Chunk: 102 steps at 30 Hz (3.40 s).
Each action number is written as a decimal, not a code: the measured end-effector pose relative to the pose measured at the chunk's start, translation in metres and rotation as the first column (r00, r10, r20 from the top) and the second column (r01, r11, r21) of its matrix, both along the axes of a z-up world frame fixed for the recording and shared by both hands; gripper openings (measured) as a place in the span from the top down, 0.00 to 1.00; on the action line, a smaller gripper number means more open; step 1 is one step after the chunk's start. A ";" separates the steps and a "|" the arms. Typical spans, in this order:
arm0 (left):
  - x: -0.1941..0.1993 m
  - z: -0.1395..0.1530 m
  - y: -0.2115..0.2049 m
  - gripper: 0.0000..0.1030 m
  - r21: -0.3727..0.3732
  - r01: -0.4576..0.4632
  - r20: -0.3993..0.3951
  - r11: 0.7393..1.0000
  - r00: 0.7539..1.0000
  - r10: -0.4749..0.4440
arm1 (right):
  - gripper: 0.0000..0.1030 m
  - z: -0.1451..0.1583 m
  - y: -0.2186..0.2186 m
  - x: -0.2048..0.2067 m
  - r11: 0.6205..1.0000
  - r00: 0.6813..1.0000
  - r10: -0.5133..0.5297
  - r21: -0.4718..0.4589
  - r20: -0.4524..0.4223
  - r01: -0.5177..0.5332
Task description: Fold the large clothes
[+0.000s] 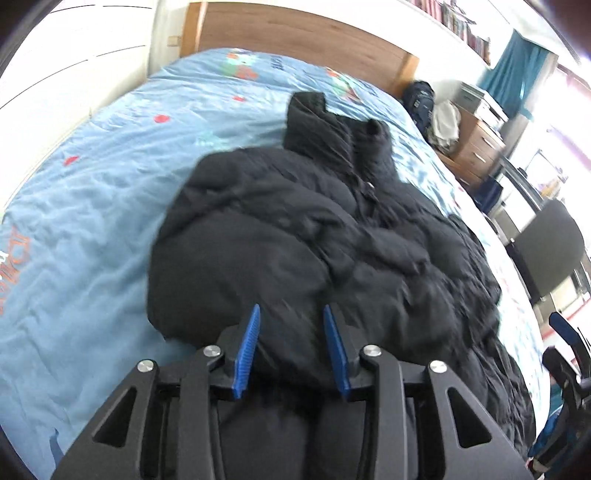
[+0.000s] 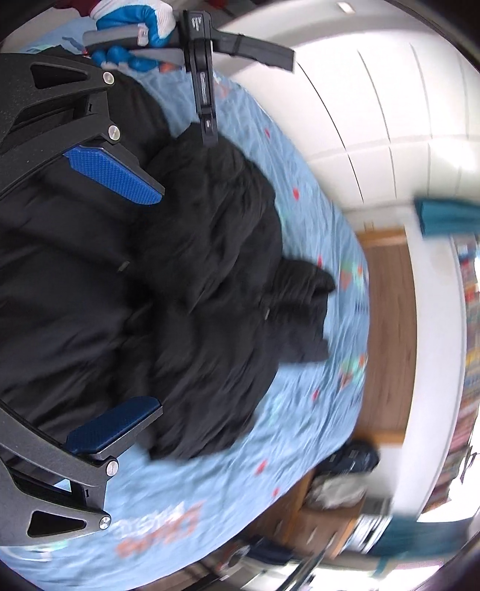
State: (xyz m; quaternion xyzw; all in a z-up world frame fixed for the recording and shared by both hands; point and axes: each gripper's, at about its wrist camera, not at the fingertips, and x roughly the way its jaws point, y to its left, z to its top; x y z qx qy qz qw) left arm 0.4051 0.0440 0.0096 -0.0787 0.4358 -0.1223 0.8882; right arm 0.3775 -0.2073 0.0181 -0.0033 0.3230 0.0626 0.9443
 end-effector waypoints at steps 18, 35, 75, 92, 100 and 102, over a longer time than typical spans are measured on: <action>0.045 -0.097 -0.006 0.64 0.035 -0.024 -0.030 0.999 0.999 0.025 | 0.01 -0.121 0.054 0.085 0.988 0.967 0.136 -0.036 -0.215 -0.147; 0.064 -0.025 -0.019 0.52 0.085 -0.054 0.108 0.995 0.993 0.045 | 0.01 -0.063 0.055 0.065 0.989 0.986 0.144 -0.032 -0.080 -0.147; -0.047 0.000 -0.017 0.49 0.154 -0.088 0.033 0.984 0.996 0.083 | 0.01 -0.047 0.022 -0.028 0.990 0.989 0.028 -0.130 -0.142 -0.046; -0.237 0.166 0.002 0.49 0.166 -0.158 0.248 0.973 0.962 0.114 | 0.01 0.074 -0.016 -0.191 0.994 0.997 -0.024 -0.101 0.077 0.032; -0.279 0.185 0.009 0.46 0.200 -0.157 0.293 0.967 0.951 0.094 | 0.01 0.085 -0.041 -0.213 0.995 0.990 -0.052 -0.073 0.130 0.062; -0.270 0.178 0.012 0.46 0.193 -0.160 0.281 0.968 0.954 0.102 | 0.01 0.079 -0.049 -0.204 0.995 0.991 -0.065 -0.069 0.120 0.073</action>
